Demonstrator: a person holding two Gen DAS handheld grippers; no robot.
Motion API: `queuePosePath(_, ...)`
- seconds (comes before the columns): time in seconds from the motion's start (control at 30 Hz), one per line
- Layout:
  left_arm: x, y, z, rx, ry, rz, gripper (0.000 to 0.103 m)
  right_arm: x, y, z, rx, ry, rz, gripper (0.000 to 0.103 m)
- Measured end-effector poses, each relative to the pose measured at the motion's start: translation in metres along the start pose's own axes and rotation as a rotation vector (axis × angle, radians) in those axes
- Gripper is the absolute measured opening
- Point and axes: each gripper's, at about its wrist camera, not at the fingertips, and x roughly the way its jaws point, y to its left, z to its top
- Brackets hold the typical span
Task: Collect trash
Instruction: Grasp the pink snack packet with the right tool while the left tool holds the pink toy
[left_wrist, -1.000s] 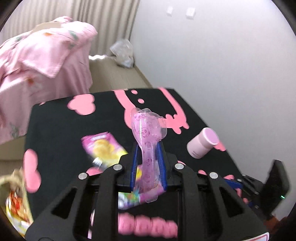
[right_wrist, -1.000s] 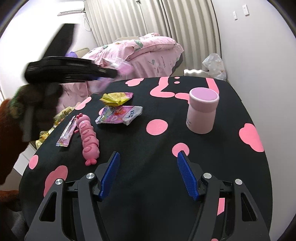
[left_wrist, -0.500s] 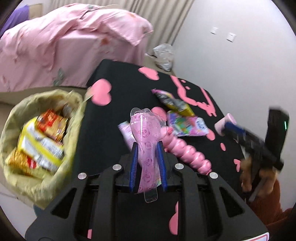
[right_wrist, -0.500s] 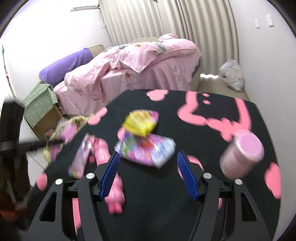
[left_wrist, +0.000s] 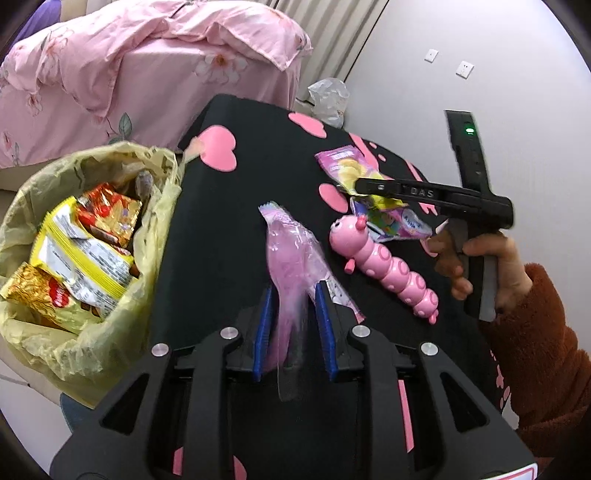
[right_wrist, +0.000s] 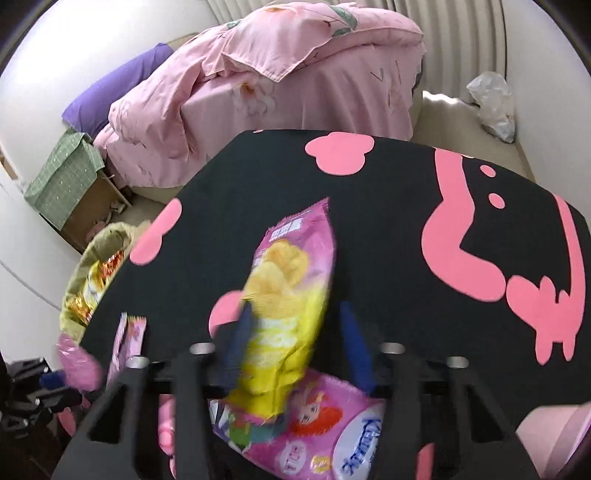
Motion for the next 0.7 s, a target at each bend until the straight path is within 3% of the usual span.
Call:
queuePosePath(0.2, 0.005, 0.002, -0.002, -0.024, 0.010, -0.027, 0.039, -0.035, 0.000, -0.020, -0.027, -0.094, 0.020, 0.011)
queuePosePath(0.37, -0.003, -0.002, 0.002, -0.002, -0.013, -0.025, 0.054, -0.078, 0.003, -0.039, -0.041, -0.183, 0.020, 0.011)
queuePosePath(0.53, 0.000, -0.004, 0.012, -0.011, -0.010, -0.065, 0.060, -0.102, 0.002, -0.060, -0.034, -0.231, 0.016, 0.011)
queuePosePath(0.7, 0.014, 0.003, 0.023, -0.050, -0.026, -0.005, 0.060, -0.118, -0.004, -0.086, -0.001, -0.266, 0.017, 0.011)
